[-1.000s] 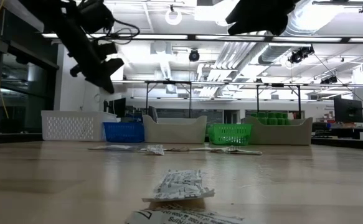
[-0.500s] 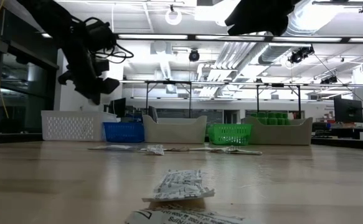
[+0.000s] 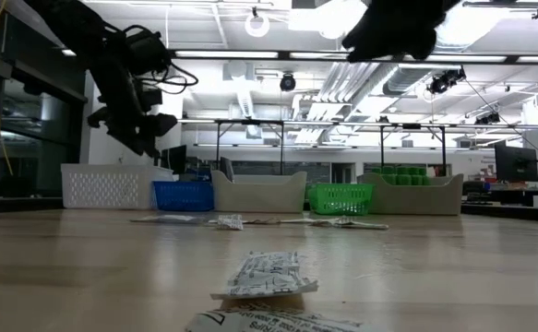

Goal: Pick & Place Travel size toiletries
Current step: Put the bandage pack into the left white bin

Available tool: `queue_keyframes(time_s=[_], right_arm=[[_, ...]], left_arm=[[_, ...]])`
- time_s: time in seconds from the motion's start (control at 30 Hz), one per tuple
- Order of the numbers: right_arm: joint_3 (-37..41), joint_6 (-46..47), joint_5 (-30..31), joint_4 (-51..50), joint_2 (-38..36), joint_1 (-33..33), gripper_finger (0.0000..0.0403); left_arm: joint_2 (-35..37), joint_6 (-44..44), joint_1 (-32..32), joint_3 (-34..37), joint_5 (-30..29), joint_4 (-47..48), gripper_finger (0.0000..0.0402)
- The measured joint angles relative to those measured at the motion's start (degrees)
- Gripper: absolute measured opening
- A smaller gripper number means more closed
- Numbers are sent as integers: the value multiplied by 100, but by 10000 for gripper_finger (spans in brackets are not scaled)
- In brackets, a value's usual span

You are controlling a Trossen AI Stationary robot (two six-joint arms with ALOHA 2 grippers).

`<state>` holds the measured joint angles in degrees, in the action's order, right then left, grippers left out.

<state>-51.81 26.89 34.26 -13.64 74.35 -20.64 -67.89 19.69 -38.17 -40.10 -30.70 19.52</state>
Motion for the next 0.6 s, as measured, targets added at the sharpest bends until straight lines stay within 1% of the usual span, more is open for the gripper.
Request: queue_keyframes(time_s=[0.07,0.13,0.23,0.33,0.43,0.53,0.6], right_arm=[[0,235,-2,-229,0,-5,164],[0,495,-10,-474,0,-31,164],[0,805,-5,-751,48,-86,164],[2,784,-18,-893,101,-207,164],[0,837,-11,-878,139,-271,164],[2,1135,-11,-905,166,-263,164],[2,1271,0,-880,182,-258,164]], left_arm=[[131,-15,58,2,343,-1,146],[312,-18,220,66,501,-21,146],[636,-84,532,201,534,-58,147],[998,-140,920,389,541,-283,147],[1366,-140,1299,568,536,-497,147],[1728,-167,1682,766,528,-772,147],[1943,-367,1913,911,639,-1047,147]])
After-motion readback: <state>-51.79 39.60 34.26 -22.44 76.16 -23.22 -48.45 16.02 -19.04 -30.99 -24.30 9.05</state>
